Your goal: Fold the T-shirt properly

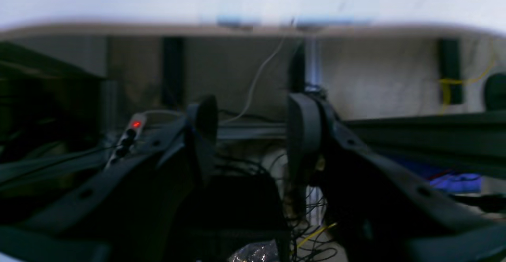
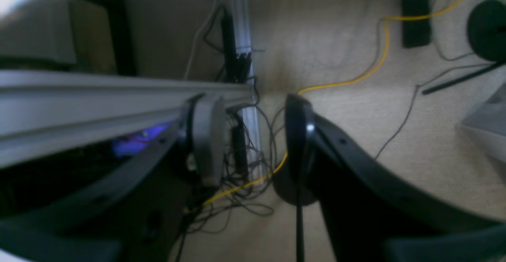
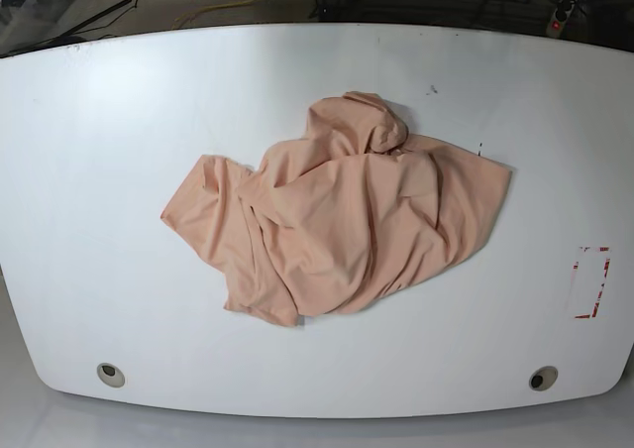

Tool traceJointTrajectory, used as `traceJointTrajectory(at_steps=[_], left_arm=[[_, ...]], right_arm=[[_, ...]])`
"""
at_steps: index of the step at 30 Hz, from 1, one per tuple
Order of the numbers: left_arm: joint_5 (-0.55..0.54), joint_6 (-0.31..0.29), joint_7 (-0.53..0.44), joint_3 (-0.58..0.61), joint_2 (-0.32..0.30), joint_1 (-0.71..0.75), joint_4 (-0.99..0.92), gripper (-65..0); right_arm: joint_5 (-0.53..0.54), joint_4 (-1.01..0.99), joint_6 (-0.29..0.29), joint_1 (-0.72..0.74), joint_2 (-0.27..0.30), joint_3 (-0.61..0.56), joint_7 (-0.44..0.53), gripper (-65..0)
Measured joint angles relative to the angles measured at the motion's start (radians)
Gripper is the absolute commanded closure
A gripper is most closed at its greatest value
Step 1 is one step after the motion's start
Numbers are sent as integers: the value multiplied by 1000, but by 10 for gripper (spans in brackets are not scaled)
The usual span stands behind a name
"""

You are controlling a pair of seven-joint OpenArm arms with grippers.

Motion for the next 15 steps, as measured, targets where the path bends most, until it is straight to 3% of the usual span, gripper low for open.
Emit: traceJointTrajectory(at_steps=[8, 15], left_arm=[[-62, 6, 2, -97, -16, -44, 32, -260], [-49, 0, 1, -123, -15, -128, 33, -264]], right_arm=[[95, 93, 3, 79, 5, 72, -3, -239], [103, 91, 100, 248, 9, 92, 0, -239]])
